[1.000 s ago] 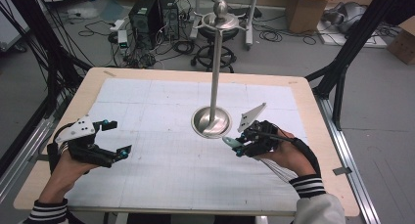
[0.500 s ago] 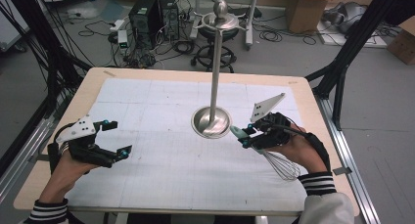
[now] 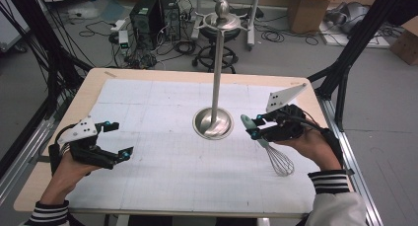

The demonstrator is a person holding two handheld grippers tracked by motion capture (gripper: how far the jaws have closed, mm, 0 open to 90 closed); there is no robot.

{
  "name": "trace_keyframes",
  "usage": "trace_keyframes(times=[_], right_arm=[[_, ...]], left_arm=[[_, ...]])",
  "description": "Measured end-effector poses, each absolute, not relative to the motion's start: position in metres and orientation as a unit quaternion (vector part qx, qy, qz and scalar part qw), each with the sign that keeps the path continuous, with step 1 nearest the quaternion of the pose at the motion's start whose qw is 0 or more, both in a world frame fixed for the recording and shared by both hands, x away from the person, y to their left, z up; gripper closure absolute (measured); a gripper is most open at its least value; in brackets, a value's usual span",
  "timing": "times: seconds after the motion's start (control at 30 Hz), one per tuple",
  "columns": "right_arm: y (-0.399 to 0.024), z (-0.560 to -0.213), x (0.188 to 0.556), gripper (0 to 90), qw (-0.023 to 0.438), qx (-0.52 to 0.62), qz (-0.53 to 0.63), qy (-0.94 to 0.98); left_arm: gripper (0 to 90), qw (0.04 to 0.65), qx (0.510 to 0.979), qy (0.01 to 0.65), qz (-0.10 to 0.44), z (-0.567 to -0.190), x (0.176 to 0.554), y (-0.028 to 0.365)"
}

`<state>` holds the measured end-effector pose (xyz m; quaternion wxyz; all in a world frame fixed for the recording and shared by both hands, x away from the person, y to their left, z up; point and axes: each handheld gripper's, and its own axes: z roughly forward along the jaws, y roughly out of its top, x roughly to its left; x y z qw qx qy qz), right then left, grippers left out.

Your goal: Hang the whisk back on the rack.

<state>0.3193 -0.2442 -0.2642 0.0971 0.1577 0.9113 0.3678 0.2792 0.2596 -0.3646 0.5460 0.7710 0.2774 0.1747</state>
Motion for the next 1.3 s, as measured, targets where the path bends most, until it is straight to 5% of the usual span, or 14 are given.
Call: trace_keyframes(times=[1.3], right_arm=[[-0.262,-0.189,0.347,66.3,0.131,0.207,0.468,0.849]], left_arm=[[1.7,0.55,0.768,0.279,0.173,-0.366,0.281,0.262]])
